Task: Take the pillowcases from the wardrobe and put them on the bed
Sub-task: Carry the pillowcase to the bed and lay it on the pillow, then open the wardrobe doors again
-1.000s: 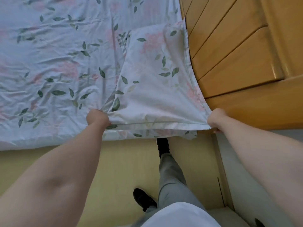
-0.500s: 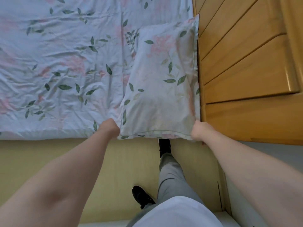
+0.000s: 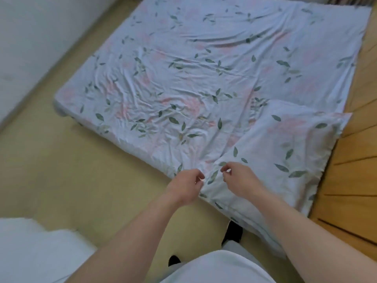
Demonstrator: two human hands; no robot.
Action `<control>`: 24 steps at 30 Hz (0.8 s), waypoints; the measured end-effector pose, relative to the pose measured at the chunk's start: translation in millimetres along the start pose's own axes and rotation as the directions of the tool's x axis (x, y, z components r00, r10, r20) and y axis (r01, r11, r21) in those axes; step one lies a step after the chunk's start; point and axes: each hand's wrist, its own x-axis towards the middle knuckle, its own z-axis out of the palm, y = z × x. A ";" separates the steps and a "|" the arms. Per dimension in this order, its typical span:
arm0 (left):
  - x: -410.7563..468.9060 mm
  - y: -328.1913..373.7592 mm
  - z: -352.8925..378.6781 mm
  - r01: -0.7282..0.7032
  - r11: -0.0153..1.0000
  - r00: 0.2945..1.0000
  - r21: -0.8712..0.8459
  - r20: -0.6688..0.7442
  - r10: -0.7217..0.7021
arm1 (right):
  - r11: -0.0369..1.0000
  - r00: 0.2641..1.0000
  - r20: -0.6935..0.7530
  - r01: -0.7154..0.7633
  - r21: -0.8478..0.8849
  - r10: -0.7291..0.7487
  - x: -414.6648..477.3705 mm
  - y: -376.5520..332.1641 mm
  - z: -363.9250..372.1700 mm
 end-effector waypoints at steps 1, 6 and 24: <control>-15.1 -10.1 -16.5 0.038 0.998 0.996 -0.045 -0.075 -0.041 | 0.997 0.997 0.016 0.077 0.003 -0.077 1.9 -27.5 5.1; -105.6 -71.7 -88.5 0.178 0.983 0.905 -0.047 -0.385 -0.182 | 0.925 0.916 0.126 0.374 0.069 -0.380 -16.3 -162.1 39.6; -327.5 -347.1 -232.7 0.614 0.726 0.308 -0.310 -0.753 -0.582 | 0.457 0.404 0.438 0.889 0.017 -0.803 -127.3 -513.6 281.6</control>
